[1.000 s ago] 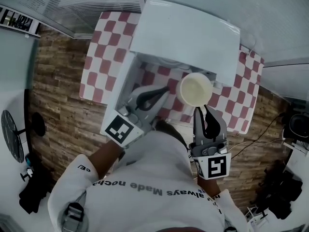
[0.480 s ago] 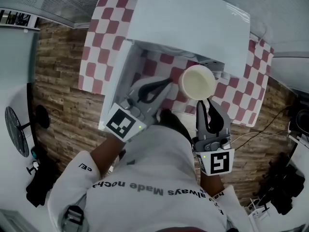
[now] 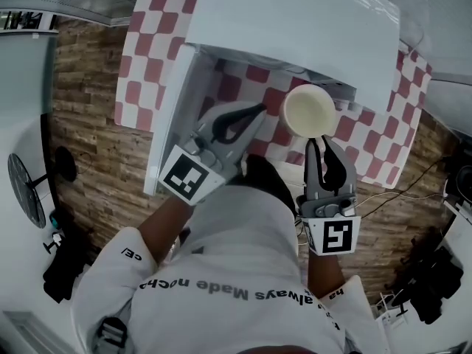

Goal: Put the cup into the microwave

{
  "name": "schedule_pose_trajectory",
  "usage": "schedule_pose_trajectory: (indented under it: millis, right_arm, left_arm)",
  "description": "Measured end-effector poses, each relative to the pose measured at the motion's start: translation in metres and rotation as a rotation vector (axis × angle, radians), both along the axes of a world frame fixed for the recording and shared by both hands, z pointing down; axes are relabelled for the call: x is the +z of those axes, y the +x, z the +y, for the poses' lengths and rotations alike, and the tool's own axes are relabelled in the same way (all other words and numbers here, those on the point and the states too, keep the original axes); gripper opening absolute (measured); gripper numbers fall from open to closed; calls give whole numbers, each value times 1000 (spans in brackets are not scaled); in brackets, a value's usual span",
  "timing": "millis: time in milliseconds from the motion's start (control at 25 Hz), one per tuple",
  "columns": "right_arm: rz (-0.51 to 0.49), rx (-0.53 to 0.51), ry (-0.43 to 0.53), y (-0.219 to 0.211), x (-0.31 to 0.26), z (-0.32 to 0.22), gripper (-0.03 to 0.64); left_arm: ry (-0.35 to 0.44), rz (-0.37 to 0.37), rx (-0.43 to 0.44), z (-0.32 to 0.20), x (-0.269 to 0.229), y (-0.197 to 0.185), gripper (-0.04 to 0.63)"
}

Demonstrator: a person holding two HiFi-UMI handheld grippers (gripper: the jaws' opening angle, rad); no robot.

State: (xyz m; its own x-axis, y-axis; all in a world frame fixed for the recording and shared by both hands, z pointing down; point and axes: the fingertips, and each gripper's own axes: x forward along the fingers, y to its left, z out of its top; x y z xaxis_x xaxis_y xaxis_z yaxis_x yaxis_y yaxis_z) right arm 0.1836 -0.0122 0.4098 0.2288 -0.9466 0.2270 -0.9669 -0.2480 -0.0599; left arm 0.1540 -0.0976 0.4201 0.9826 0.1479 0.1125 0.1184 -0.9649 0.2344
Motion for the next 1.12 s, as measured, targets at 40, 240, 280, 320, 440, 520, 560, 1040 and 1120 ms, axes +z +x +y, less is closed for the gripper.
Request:
schedule_pose_trajectory:
  millis: [40, 240, 280, 320, 440, 520, 560, 1040, 1120]
  right_arm:
    - [-4, -3, -10, 0, 7, 0, 41]
    - [-11, -19, -32, -1, 32, -7, 41]
    - [-15, -20, -34, -1, 36, -8, 41]
    - [-19, -20, -37, -1, 41, -9, 41]
    - [-23, -19, -37, -1, 53, -13, 42]
    - [-25, -20, -48, 0, 62, -16, 41]
    - [-27, -22, -57, 1, 68, -17, 41]
    - [-39, 1, -77, 9, 118, -42, 41]
    - [-41, 17, -74, 13, 124, -48, 41]
  left_arm:
    - [-1, 2, -4, 0, 5, 1, 3]
    - [3, -5, -34, -8, 25, 3, 3]
    - [3, -7, -37, -9, 29, 3, 3]
    - [4, -11, -40, -10, 33, 4, 3]
    - [7, -22, -51, -15, 45, 4, 3]
    - [5, -25, -59, -18, 53, 5, 3]
    - [6, -26, -63, -20, 56, 6, 3]
    - [6, -51, -90, -37, 106, 11, 3]
    - [14, -51, -92, -42, 111, 13, 3]
